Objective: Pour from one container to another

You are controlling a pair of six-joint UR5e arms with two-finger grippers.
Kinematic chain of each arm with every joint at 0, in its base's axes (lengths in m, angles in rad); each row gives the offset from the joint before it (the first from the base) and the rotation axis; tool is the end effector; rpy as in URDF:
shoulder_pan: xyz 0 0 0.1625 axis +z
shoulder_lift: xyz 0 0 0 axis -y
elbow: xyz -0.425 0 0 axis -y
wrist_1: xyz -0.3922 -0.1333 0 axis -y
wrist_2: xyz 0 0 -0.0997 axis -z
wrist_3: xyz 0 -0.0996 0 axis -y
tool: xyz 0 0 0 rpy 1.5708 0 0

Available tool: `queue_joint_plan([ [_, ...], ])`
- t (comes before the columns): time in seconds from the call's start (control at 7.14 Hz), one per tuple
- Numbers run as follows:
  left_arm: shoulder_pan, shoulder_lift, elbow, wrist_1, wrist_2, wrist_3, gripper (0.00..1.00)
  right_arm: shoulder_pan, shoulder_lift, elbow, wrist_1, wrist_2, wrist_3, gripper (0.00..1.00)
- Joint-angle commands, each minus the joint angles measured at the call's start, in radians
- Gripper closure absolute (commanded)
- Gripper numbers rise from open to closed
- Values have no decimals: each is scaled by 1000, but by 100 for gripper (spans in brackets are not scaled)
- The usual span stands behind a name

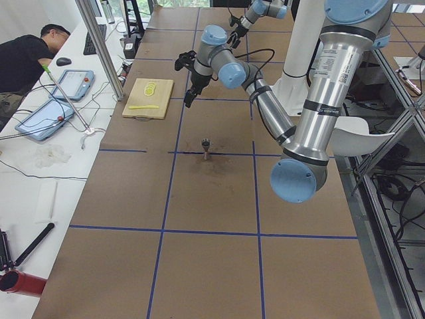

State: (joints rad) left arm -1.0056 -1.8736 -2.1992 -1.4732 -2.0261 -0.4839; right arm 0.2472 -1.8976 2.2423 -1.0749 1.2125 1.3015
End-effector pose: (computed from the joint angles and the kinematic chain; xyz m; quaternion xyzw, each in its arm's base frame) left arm 0.1890 -0.4652 0.2398 0.2380 0.3761 0.1275 0.8863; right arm -0.3163 -0.2533 0.4204 0.2598 -0.3466 0.0628 0.8991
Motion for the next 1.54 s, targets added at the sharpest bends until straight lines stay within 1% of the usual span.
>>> queue_joint_plan([
  [0.0, -33, -73, 93, 42, 1, 50, 0, 196, 75, 112, -282, 312, -77, 0],
  [0.14, -34, -91, 123, 42, 1, 50, 0, 280, 89, 125, -368, 406, -165, 0],
  [0.28, -34, -108, 145, 42, 1, 53, 0, 378, 174, 125, -502, 529, -292, 0],
  [0.42, -45, -110, 148, 45, 1, 97, 0, 456, 283, 122, -661, 591, -391, 0],
  [0.56, -77, -120, 183, 44, 0, 131, 0, 519, 375, 114, -775, 623, -501, 0],
  [0.7, -132, -127, 232, 37, -53, 193, 0, 631, 458, 84, -880, 697, -619, 0],
  [0.84, -196, -133, 293, 33, -130, 270, 0, 736, 512, 30, -920, 778, -740, 0],
  [1.12, -330, -128, 410, 13, -282, 391, 0, 918, 516, -102, -909, 901, -1019, 0],
  [1.26, -373, -104, 424, 10, -289, 398, 0, 1016, 516, -169, -909, 958, -1147, 0],
  [1.4, -413, -49, 438, -37, -292, 401, 0, 1103, 516, -255, -907, 1055, -1286, 0],
])
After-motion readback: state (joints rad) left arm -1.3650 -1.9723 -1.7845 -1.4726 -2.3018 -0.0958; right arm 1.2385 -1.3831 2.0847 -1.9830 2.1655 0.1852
